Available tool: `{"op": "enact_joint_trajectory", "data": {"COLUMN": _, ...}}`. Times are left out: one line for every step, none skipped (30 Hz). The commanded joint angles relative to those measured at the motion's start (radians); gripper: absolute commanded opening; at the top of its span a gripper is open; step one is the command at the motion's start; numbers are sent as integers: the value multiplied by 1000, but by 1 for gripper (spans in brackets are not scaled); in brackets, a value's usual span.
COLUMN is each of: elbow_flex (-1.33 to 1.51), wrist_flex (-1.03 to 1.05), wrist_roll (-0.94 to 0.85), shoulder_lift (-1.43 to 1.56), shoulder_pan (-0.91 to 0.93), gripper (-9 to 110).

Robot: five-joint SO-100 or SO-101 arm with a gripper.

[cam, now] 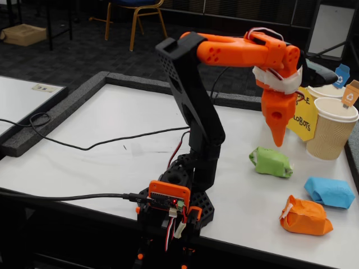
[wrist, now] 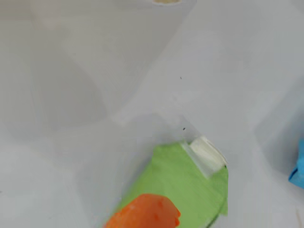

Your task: Sort rubbish by color.

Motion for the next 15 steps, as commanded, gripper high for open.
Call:
{"op": "enact_joint_trajectory", "data": {"elbow_flex": -100, "wrist_flex": -3, "wrist_roll": -6, "shoulder_lift": 110, "shoulder_pan": -23, "gripper": 0}}
{"op": "enact_joint_trajectory", "data": {"elbow_flex": -81, "wrist_flex": -11, "wrist_roll": -6, "shoulder_lift": 109, "shoulder_pan": -23, "gripper": 1}}
{"op": "enact_joint_trajectory", "data": {"elbow_flex": -60, "wrist_flex": -18, "wrist_roll": -6, "shoulder_lift": 107, "shoulder_pan": -23, "gripper": 5}}
{"op": "enact_joint_trajectory", "data": {"elbow_flex": -40, "wrist_flex": -23, "wrist_roll": -6, "shoulder_lift": 106, "shoulder_pan": -23, "gripper": 10}}
{"op": "enact_joint_trajectory", "data": {"elbow_flex": -20, "wrist_flex": -28, "wrist_roll": -8, "shoulder_lift": 104, "shoulder_pan": -23, "gripper": 15}}
{"op": "enact_joint_trajectory", "data": {"elbow_flex": -2, "wrist_flex": -35, "wrist_roll": -12, "shoulder_lift": 103, "shoulder_pan": -21, "gripper": 18}}
{"op": "enact_joint_trajectory", "data": {"elbow_flex": 17, "wrist_flex": -46, "wrist_roll": -14, "shoulder_lift": 101, "shoulder_pan": -21, "gripper": 20}}
{"op": "enact_joint_trajectory", "data": {"elbow_flex": 34, "wrist_flex": -57, "wrist_roll": -14, "shoulder_lift": 98, "shoulder_pan": -21, "gripper": 21}}
{"op": "enact_joint_trajectory", "data": {"elbow_flex": 49, "wrist_flex": -71, "wrist_roll": -17, "shoulder_lift": 95, "shoulder_pan": -21, "gripper": 23}}
{"op": "enact_joint_trajectory", "data": {"elbow_flex": 63, "wrist_flex": -83, "wrist_roll": -17, "shoulder_lift": 87, "shoulder_pan": -21, "gripper": 24}}
{"op": "enact_joint_trajectory", "data": {"elbow_flex": 71, "wrist_flex": -92, "wrist_roll": -17, "shoulder_lift": 77, "shoulder_pan": -21, "gripper": 25}}
{"op": "enact_joint_trajectory", "data": {"elbow_flex": 75, "wrist_flex": -98, "wrist_roll": -17, "shoulder_lift": 63, "shoulder_pan": -21, "gripper": 26}}
{"op": "enact_joint_trajectory", "data": {"elbow_flex": 75, "wrist_flex": -103, "wrist_roll": -18, "shoulder_lift": 49, "shoulder_pan": -21, "gripper": 27}}
{"op": "enact_joint_trajectory", "data": {"elbow_flex": 72, "wrist_flex": -106, "wrist_roll": -18, "shoulder_lift": 34, "shoulder_pan": -21, "gripper": 28}}
{"op": "enact_joint_trajectory", "data": {"elbow_flex": 69, "wrist_flex": -107, "wrist_roll": -18, "shoulder_lift": 18, "shoulder_pan": -21, "gripper": 28}}
